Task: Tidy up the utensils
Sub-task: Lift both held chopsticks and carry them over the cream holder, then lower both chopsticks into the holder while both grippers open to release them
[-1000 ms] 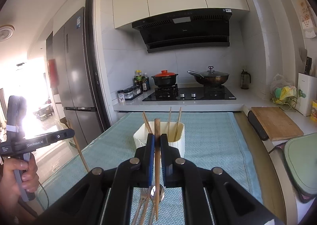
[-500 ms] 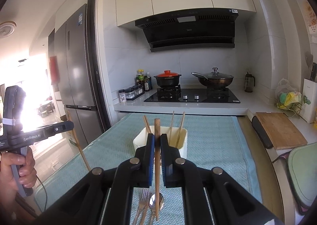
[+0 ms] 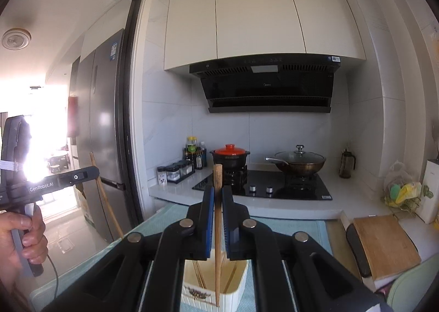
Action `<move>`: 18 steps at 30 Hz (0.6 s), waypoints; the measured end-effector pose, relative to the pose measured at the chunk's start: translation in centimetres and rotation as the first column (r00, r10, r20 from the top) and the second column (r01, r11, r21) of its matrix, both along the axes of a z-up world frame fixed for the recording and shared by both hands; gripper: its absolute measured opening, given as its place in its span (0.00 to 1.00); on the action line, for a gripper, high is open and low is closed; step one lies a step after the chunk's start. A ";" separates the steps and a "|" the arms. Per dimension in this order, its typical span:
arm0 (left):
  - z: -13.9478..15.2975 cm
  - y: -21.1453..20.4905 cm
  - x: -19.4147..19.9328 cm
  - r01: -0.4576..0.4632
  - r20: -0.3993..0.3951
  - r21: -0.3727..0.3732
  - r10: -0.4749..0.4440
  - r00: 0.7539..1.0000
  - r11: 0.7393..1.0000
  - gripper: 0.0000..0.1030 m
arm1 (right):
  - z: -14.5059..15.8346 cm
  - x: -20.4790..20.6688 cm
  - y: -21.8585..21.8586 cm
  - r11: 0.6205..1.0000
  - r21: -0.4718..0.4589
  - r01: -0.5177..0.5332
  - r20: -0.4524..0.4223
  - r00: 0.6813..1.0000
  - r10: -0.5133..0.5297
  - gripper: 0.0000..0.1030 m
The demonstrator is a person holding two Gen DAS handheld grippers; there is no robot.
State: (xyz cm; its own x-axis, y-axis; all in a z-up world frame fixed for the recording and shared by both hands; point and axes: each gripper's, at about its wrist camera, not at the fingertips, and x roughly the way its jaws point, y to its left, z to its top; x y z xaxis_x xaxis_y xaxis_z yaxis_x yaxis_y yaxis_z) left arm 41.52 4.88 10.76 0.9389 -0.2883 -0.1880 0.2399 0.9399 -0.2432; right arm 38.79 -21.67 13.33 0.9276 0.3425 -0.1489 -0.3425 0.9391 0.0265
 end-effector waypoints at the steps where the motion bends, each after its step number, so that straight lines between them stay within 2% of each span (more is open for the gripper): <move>1: -0.1 -0.3 1.0 -0.015 0.002 -0.007 0.015 1.000 1.000 0.04 | 0.0 0.9 0.2 1.000 0.011 -0.006 0.003 1.000 0.006 0.06; 5: -2.1 -1.4 5.1 -0.046 -0.035 -0.037 0.045 0.998 0.998 0.04 | -1.0 4.7 0.5 0.999 0.048 -0.014 -0.016 1.000 0.015 0.06; 8: -4.7 -2.7 8.2 -0.044 -0.099 -0.034 0.040 0.994 0.998 0.04 | -2.8 7.2 0.9 1.000 0.024 -0.004 -0.037 0.999 0.005 0.06; 13: -9.6 -4.5 11.9 0.000 -0.243 -0.024 -0.006 0.970 1.000 0.04 | -7.2 12.0 1.3 1.000 0.013 -0.007 -0.205 0.979 0.009 0.06; 18: -13.4 -5.9 13.8 0.044 -0.350 -0.004 -0.042 0.936 0.999 0.04 | -11.6 15.5 1.3 1.000 0.027 -0.016 -0.377 0.926 0.025 0.06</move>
State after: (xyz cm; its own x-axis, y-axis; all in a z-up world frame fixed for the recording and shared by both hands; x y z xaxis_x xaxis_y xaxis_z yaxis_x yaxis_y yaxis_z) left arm 55.30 -0.98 -2.60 0.8000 -0.3258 -0.5039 0.1804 0.9315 -0.3157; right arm 54.28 -20.42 1.69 0.7973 0.3680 -0.4784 -0.3220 0.9297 0.1785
